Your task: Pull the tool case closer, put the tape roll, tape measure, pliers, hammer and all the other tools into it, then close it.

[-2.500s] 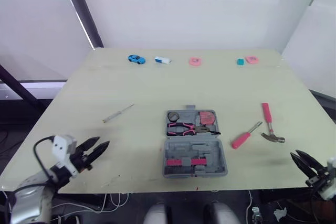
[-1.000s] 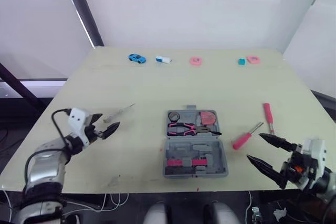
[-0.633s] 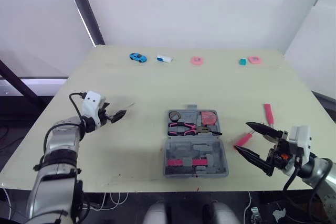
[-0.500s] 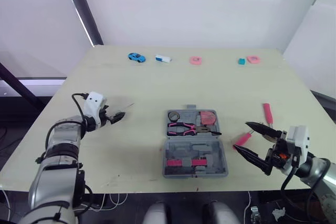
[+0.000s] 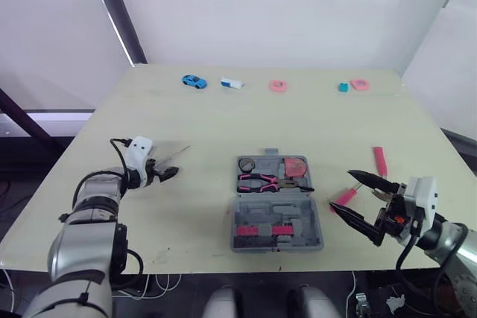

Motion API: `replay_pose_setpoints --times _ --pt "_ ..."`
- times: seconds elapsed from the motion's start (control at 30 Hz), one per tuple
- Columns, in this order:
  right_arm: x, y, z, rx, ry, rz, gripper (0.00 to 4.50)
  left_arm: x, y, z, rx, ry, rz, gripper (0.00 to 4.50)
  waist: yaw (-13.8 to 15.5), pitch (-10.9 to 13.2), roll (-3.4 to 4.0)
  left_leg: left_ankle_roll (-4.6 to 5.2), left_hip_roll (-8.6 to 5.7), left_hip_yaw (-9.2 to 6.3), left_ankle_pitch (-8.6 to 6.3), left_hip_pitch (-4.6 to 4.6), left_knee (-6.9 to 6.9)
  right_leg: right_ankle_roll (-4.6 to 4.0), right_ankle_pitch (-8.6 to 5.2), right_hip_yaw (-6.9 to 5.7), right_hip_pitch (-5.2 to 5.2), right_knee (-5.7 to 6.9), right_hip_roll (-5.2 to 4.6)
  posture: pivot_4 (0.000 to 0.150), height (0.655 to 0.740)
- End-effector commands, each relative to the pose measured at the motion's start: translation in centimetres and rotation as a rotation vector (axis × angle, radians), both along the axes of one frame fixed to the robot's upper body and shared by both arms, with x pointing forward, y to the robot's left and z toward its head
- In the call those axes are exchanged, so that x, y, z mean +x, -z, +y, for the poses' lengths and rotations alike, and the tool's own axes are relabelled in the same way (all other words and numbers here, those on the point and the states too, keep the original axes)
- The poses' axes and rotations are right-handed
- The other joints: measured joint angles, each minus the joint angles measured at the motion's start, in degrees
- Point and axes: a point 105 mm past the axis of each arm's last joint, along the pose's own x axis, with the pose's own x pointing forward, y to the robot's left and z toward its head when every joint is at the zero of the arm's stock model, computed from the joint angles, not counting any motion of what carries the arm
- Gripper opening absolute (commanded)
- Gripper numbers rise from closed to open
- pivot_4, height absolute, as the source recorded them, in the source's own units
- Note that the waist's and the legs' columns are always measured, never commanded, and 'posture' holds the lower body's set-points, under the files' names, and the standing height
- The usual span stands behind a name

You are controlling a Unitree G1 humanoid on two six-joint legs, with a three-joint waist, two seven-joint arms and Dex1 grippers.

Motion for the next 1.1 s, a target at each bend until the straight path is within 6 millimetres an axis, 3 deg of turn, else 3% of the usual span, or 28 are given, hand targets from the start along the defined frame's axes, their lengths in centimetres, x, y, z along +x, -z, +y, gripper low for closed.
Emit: replay_pose_setpoints --times 0.03,0.1,0.13,0.3,0.33,0.93,1.1 --pt "-0.3 -1.2 0.4 -0.002 -0.013 -0.054 4.50 0.4 -0.7 0.5 0.011 -0.045 -0.023 4.01 0.0 0.0 0.00 0.00 0.00 0.00 0.00 0.00 0.00 0.00 0.00 0.00 0.00 0.00 0.00 0.150 0.7400" --pt "-0.3 -1.2 0.2 -0.011 -0.002 -0.057 4.50 0.5 -0.7 0.3 0.007 -0.037 -0.025 3.35 0.0 0.0 0.00 0.00 0.00 -0.01 0.00 0.00 0.02 0.00 0.00 0.00 0.00 0.02 0.00 0.150 0.7400" --pt "-0.3 -1.2 0.2 -0.012 0.000 -0.057 4.50 0.6 -0.8 0.2 0.006 -0.033 -0.025 2.72 0.0 0.0 0.00 0.00 0.00 -0.01 0.00 0.01 0.02 0.01 0.01 0.00 0.00 0.03 0.00 0.150 0.7400" --pt "-0.5 -1.0 0.4 -0.009 0.000 -0.054 4.50 0.5 -0.8 0.3 0.000 -0.039 -0.029 0.45 -0.1 0.0 0.00 0.00 0.00 0.01 0.00 0.00 0.02 0.01 0.01 0.00 0.00 0.02 0.01 0.150 0.7400" --pt "-0.5 -1.0 0.4 -0.009 0.001 -0.053 4.50 0.4 -0.7 0.4 0.000 -0.038 -0.028 0.18 0.0 0.0 0.00 0.00 0.00 0.01 0.00 0.00 0.02 0.01 0.01 0.00 0.00 0.02 0.01 0.150 0.7400" --pt "-0.2 -1.0 1.1 -0.053 -0.097 -0.056 4.50 -1.4 -1.4 1.2 -0.080 0.044 -0.078 0.06 -0.3 0.0 0.00 0.00 0.03 0.08 0.00 0.01 0.02 0.00 0.01 0.02 0.00 0.02 0.00 0.150 0.7400" --pt "-0.8 -1.1 1.7 -0.070 -0.245 -0.046 4.50 -4.7 -0.6 0.1 -0.122 0.067 -0.063 0.06 -0.4 0.0 0.01 0.00 0.11 0.08 0.00 0.04 0.00 -0.01 0.02 0.04 0.00 0.04 -0.05 0.150 0.7400"
